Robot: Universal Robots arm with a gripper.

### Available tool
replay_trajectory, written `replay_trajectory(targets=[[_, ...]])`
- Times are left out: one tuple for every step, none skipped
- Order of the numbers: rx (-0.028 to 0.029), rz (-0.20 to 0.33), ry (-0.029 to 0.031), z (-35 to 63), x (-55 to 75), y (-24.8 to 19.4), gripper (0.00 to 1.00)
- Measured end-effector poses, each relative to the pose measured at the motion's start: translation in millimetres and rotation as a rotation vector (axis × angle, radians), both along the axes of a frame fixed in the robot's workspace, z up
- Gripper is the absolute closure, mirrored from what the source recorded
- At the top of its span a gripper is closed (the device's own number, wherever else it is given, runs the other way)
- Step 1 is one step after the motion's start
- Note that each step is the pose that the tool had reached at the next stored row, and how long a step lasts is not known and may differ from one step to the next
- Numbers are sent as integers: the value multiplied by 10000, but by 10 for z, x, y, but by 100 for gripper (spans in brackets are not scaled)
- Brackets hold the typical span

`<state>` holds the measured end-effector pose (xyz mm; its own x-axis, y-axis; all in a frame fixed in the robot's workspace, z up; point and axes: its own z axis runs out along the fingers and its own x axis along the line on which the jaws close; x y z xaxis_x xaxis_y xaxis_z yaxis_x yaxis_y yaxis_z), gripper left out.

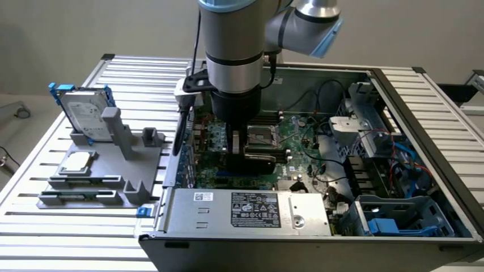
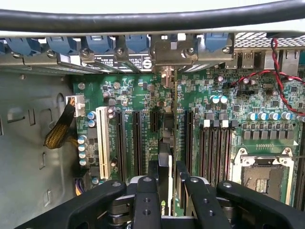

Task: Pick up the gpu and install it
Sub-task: 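Insert the gpu into the slot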

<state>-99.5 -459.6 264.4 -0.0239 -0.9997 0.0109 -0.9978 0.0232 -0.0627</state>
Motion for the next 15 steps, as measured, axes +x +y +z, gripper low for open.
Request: replay_trajectory(targets=[[9, 18, 0, -4, 0, 0, 74], [17, 36, 1, -8, 1, 0, 74], [30, 50, 2, -13, 1, 0, 74], [43, 56, 0, -16, 1, 0, 74], [53, 59, -1, -18, 0, 1, 74], [59, 60, -1, -19, -1, 1, 74], [61, 61, 0, -19, -2, 1, 74], [61, 61, 0, -19, -5, 1, 74], [62, 61, 1, -20, -8, 1, 74], [63, 61, 0, -20, -13, 1, 74], [64, 61, 0, -20, -18, 1, 74], [63, 62, -2, -20, -24, 1, 74], [62, 62, -1, -20, -28, 1, 74], [61, 62, 2, -19, -31, 1, 74], [61, 61, 5, -19, -33, 1, 74]])
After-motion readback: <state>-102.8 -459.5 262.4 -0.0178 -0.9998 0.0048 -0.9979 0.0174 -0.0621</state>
